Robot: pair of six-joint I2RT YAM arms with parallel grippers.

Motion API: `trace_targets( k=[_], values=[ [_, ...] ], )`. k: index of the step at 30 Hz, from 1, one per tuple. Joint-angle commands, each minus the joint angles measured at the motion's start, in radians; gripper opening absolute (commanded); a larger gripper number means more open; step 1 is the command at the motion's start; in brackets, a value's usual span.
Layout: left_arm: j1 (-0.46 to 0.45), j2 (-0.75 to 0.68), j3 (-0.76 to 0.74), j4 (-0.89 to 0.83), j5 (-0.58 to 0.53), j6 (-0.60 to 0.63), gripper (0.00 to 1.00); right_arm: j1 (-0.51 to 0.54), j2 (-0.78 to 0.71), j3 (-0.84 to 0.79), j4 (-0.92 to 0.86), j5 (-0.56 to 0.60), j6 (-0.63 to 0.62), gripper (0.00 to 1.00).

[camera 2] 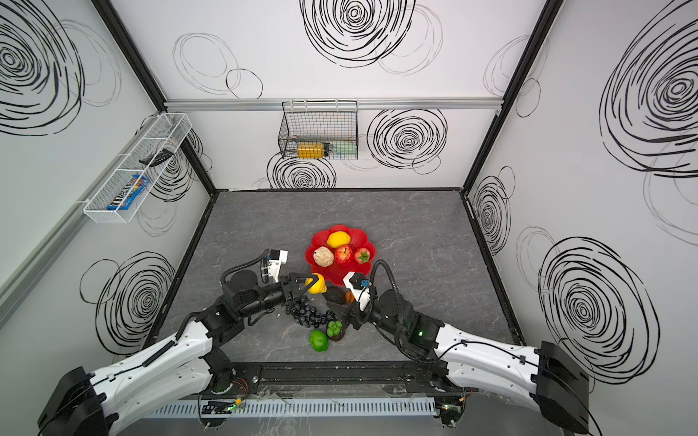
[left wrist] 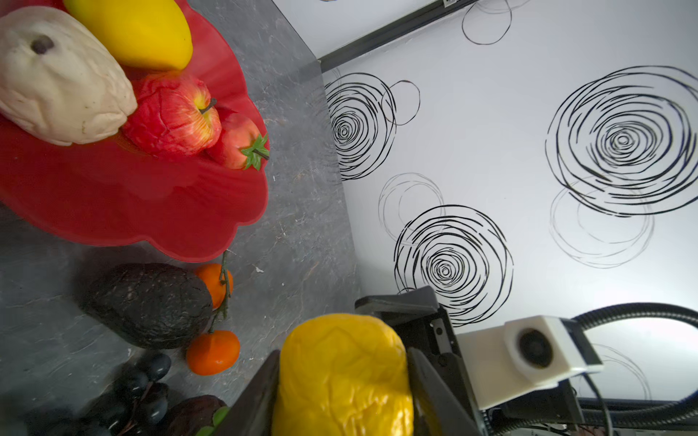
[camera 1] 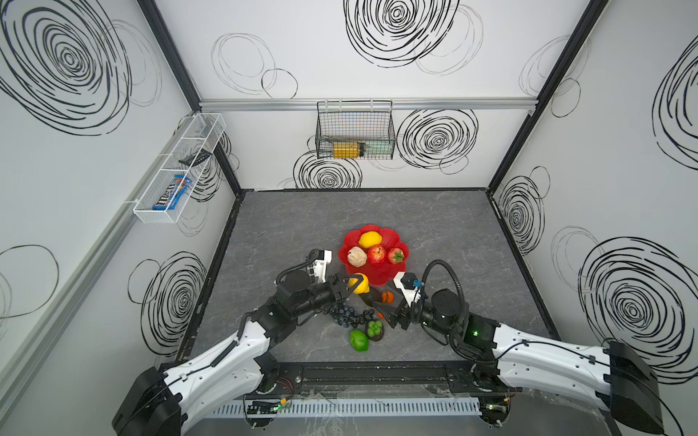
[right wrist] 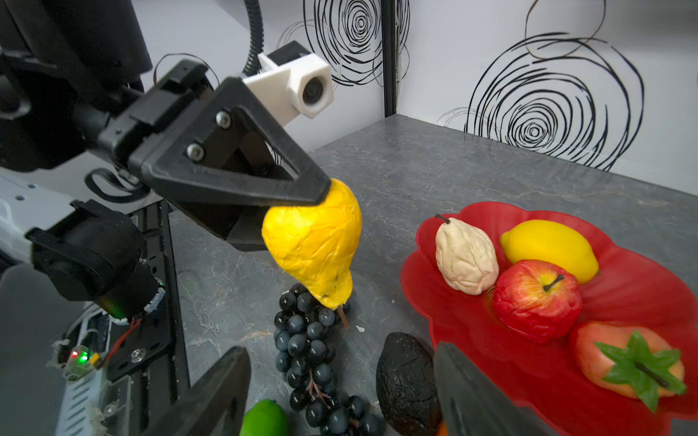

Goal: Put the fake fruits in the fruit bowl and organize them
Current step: 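Close the left gripper on the yellow pear held by the right gripper, then open the right gripper below the pear while the left gripper holds it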

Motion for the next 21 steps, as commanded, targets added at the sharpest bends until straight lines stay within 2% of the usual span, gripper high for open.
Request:
trace_targets(
  k=[1, 6, 8, 18, 21],
  values=[
    [-0.013, -0.020, -0.010, 0.105, -0.029, -0.083, 0.47, -0.004, 0.016, -0.021, 0.094, -0.044, -0.050, 0.74],
    [-0.032, -0.030, -0.008, 0.100, -0.038, -0.097, 0.47, -0.024, 0.028, -0.036, 0.143, -0.074, -0.083, 0.63],
    [-0.037, -0.031, -0.007, 0.098, -0.037, -0.101, 0.47, -0.030, 0.035, -0.034, 0.151, -0.076, -0.093, 0.55],
    [-0.059, -0.035, -0.009, 0.088, -0.043, -0.102, 0.47, -0.033, 0.070, -0.009, 0.146, -0.107, -0.127, 0.33],
    [-0.058, -0.036, -0.017, 0.094, -0.045, -0.105, 0.47, -0.033, 0.070, -0.004, 0.145, -0.103, -0.126, 0.31]
  ],
)
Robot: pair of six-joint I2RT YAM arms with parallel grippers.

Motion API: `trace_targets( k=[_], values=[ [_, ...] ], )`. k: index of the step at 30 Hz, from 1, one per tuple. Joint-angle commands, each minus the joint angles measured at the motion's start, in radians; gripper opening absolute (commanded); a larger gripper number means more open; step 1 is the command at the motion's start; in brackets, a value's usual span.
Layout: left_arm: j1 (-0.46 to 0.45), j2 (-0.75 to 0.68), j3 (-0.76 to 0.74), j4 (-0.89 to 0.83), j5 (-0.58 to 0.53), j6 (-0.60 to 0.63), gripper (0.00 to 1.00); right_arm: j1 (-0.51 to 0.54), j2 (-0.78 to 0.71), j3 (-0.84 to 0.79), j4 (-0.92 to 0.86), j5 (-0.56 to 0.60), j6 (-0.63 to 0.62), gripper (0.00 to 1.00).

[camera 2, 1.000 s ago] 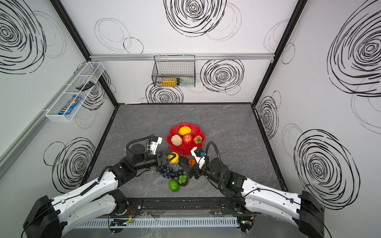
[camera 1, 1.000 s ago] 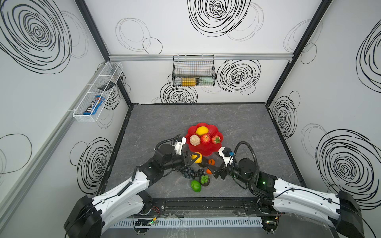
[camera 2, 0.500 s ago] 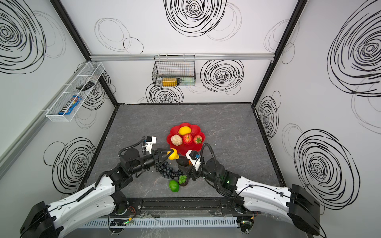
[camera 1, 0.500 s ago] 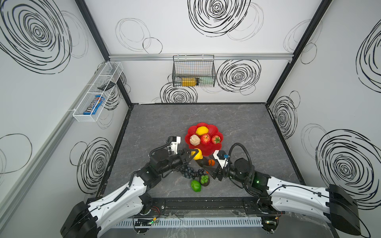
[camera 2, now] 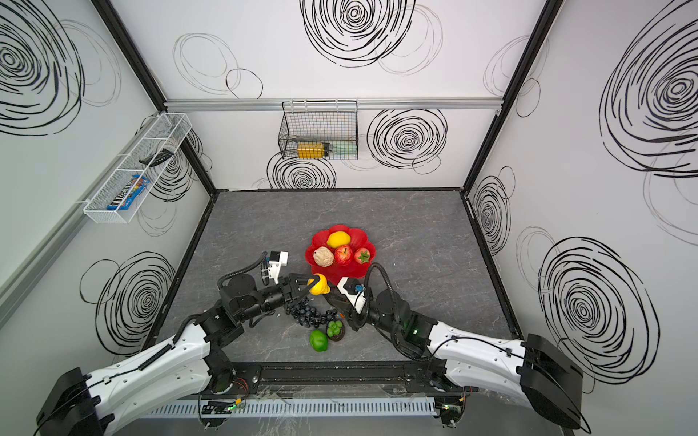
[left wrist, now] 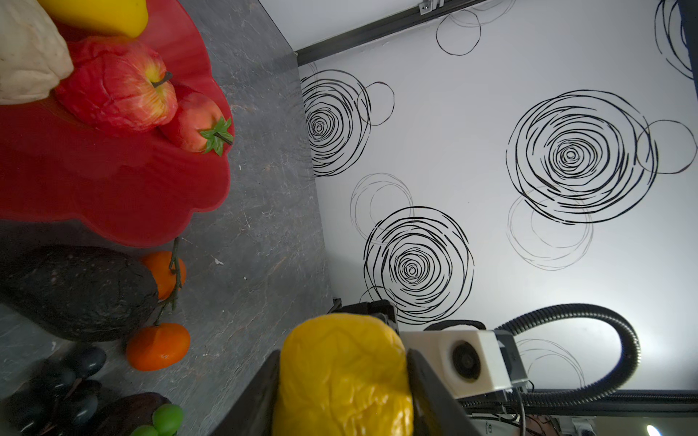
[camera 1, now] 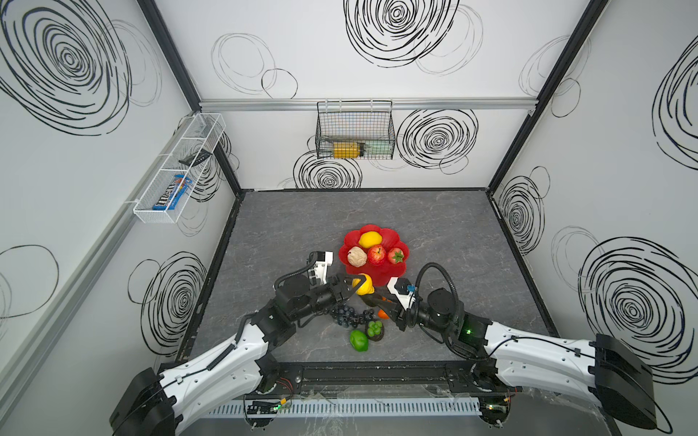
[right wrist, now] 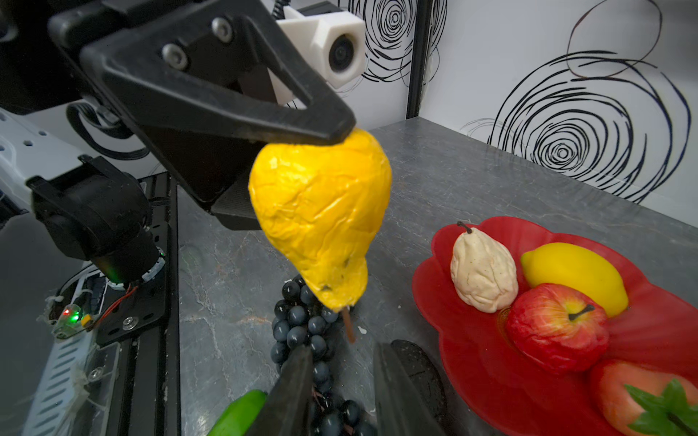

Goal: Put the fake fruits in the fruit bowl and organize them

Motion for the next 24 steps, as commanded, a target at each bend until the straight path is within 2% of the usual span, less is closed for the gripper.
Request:
trace_targets(
  k=[1, 10, 21, 24],
  values=[
    [-0.004, -0.013, -0.015, 0.054, -0.009, -0.013, 0.47, -0.003, 0.001, 0.025, 0.041, -0.008, -0.015, 0.30],
    [-0.006, -0.007, -0.012, 0.046, -0.003, -0.007, 0.47, -0.004, 0.018, 0.042, 0.040, -0.002, -0.016, 0.22],
    [-0.012, 0.008, -0.011, 0.041, 0.007, -0.001, 0.47, -0.004, 0.025, 0.049, 0.044, 0.006, -0.018, 0.22],
    [-0.016, 0.014, -0.013, 0.044, 0.006, -0.002, 0.47, -0.002, 0.034, 0.066, 0.022, -0.002, -0.022, 0.16]
  ],
)
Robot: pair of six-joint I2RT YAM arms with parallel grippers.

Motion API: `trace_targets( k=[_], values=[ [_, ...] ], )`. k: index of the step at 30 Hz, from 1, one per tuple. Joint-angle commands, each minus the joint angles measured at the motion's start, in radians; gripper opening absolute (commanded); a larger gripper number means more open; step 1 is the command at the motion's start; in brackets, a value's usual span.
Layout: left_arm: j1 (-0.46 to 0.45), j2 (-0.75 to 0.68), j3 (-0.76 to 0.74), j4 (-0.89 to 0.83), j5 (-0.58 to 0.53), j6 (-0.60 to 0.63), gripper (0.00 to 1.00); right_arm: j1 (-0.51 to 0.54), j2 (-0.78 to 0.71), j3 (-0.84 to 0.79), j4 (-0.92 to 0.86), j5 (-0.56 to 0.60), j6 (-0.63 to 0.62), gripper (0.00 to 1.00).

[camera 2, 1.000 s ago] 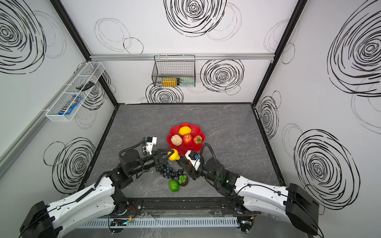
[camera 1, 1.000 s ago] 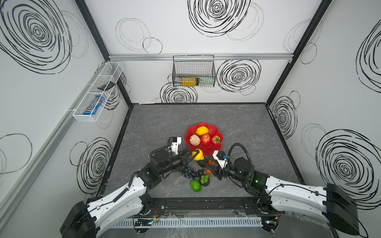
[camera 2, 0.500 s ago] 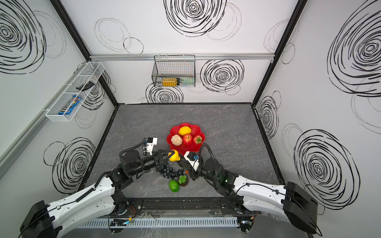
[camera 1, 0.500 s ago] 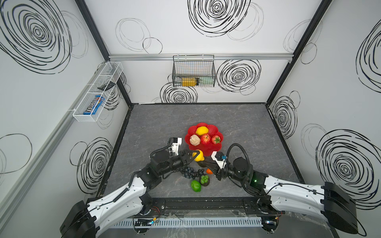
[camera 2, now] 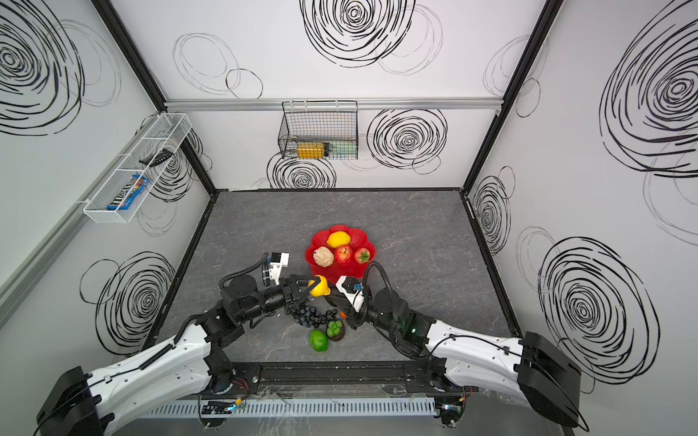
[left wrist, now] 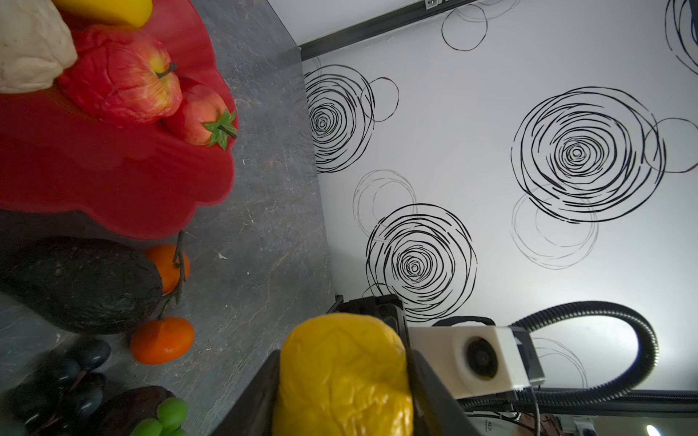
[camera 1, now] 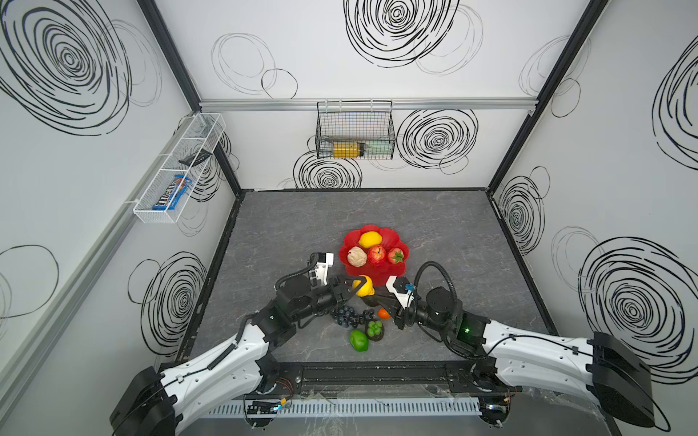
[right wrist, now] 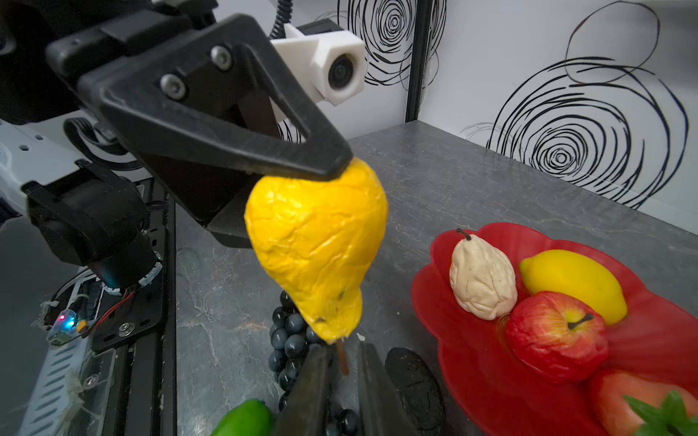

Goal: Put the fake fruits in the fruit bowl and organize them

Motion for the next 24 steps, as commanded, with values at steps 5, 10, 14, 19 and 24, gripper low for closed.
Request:
trace_targets(
  k=[5, 10, 14, 19, 24],
  values=[
    [-0.011, 0.003, -0.012, 0.052, -0.003, -0.002, 0.48, -0.002, 0.009, 0.046, 0.008, -0.013, -0.016, 0.07],
    [-0.011, 0.005, -0.010, 0.034, -0.006, 0.017, 0.56, -0.001, 0.013, 0.057, -0.022, -0.033, -0.027, 0.02],
    [-0.004, -0.003, 0.006, -0.018, -0.021, 0.058, 0.74, 0.003, -0.001, 0.069, -0.075, -0.029, -0.018, 0.00],
    [0.057, -0.033, 0.056, -0.174, -0.064, 0.198, 0.85, 0.003, -0.039, 0.088, -0.184, 0.030, 0.028, 0.00],
    [0.146, -0.122, 0.072, -0.325, -0.143, 0.375, 0.87, 0.000, -0.074, 0.142, -0.369, 0.134, 0.103, 0.00]
  ],
)
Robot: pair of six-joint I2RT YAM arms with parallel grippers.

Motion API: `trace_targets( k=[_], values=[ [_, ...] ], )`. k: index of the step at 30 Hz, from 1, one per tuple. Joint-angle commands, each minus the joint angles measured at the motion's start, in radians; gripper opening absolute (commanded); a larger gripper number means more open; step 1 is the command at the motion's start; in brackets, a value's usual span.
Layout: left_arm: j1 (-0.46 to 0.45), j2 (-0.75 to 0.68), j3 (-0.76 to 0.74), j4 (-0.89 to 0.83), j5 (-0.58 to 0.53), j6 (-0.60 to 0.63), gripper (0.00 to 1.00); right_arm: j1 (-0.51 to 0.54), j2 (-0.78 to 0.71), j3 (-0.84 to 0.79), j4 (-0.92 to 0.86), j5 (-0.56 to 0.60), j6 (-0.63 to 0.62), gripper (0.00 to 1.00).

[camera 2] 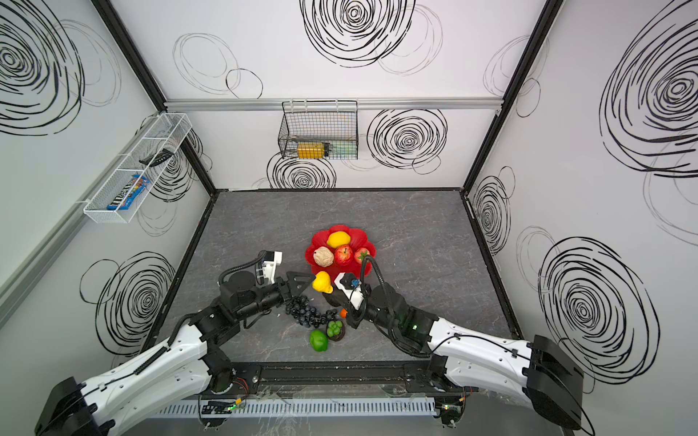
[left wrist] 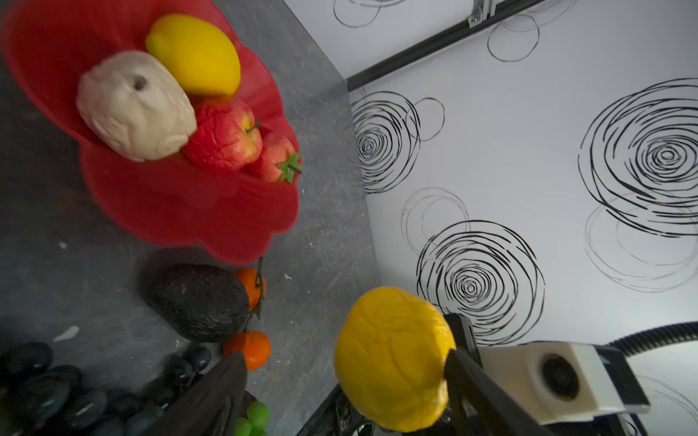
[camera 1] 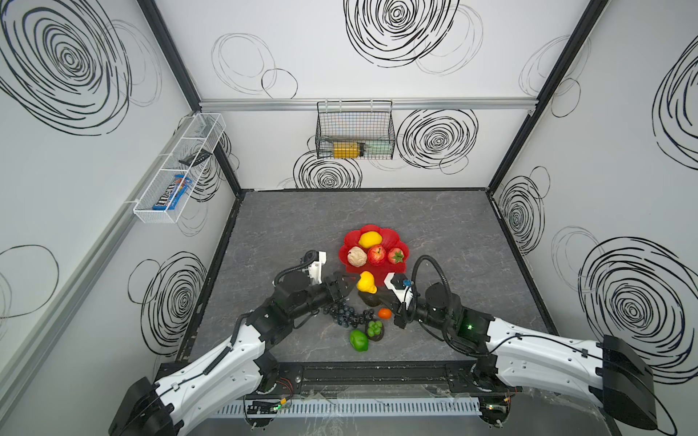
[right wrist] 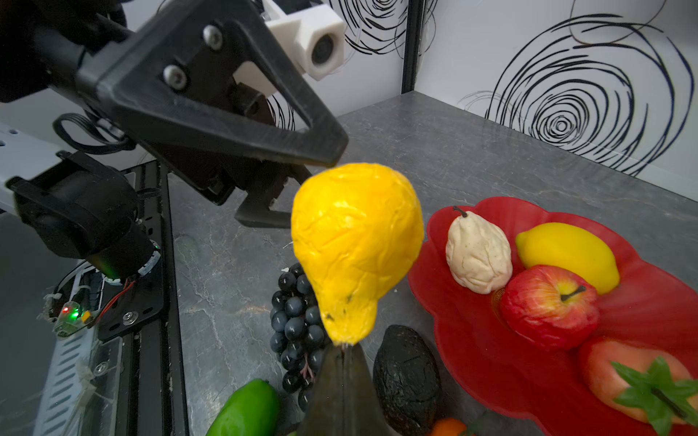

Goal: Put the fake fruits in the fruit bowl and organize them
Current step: 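Carry the pear over the red bowl with the right gripper while the left draws back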

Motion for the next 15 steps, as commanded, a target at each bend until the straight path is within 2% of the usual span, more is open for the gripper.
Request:
trace_targets(
  k=[1, 6, 9, 11, 15],
  values=[
    [0.050, -0.068, 0.043, -0.115, -0.091, 0.188, 0.88, -0.001, -0.032, 0.054, -0.151, 0.102, 0.070, 0.00],
    [0.086, -0.184, 0.039, -0.206, -0.219, 0.369, 0.89, -0.020, 0.013, 0.167, -0.372, 0.158, 0.147, 0.00],
    [0.088, -0.261, 0.005, -0.211, -0.297, 0.448, 0.90, -0.056, 0.068, 0.239, -0.488, 0.146, 0.195, 0.00],
    [0.088, -0.309, -0.025, -0.207, -0.345, 0.484, 0.90, -0.096, 0.109, 0.286, -0.553, 0.111, 0.217, 0.00],
    [0.097, -0.403, -0.107, -0.163, -0.392, 0.475, 0.91, -0.172, 0.211, 0.403, -0.686, 0.061, 0.230, 0.00]
  ],
)
